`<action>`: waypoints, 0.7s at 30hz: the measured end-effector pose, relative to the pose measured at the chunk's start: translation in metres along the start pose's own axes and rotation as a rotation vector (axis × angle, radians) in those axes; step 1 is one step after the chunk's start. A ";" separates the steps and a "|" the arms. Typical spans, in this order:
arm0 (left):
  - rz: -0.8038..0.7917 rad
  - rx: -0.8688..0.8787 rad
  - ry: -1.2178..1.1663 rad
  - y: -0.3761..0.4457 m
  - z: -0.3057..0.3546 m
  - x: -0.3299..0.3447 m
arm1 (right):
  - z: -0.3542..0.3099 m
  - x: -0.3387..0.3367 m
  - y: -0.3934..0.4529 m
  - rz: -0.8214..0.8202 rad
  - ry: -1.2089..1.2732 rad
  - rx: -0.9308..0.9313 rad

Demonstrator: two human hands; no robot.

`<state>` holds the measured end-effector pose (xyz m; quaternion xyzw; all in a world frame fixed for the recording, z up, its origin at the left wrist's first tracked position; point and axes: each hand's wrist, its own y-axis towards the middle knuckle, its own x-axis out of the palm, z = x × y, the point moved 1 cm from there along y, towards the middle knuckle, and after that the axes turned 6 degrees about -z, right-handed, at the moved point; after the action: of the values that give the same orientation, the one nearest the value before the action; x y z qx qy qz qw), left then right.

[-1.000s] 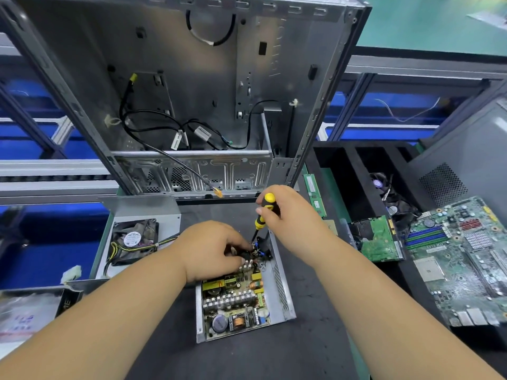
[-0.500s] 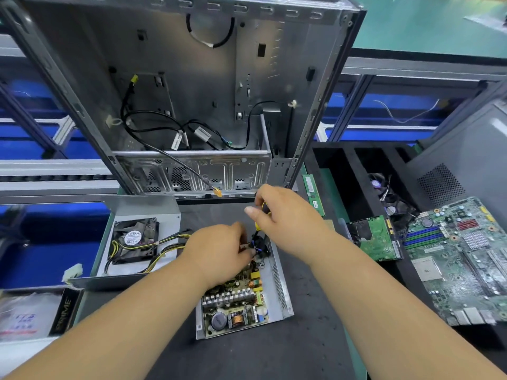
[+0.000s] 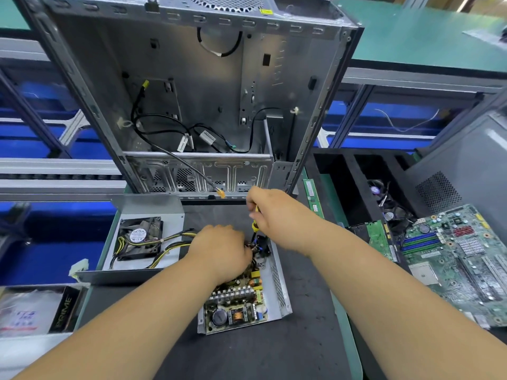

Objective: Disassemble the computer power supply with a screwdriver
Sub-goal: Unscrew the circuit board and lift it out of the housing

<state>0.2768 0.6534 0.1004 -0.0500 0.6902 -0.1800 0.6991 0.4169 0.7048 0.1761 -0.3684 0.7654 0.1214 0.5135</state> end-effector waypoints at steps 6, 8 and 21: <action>-0.015 0.008 -0.117 0.000 -0.003 -0.003 | -0.006 -0.003 -0.003 -0.016 -0.079 0.126; -0.010 0.005 -0.122 -0.001 -0.003 -0.003 | -0.009 -0.002 -0.003 0.012 -0.235 0.166; 0.009 -0.007 -0.098 0.002 -0.005 -0.002 | -0.008 -0.002 -0.004 0.048 0.082 0.319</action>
<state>0.2728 0.6570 0.1011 -0.0582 0.6560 -0.1718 0.7327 0.4146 0.6979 0.1820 -0.2683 0.8039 -0.0045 0.5308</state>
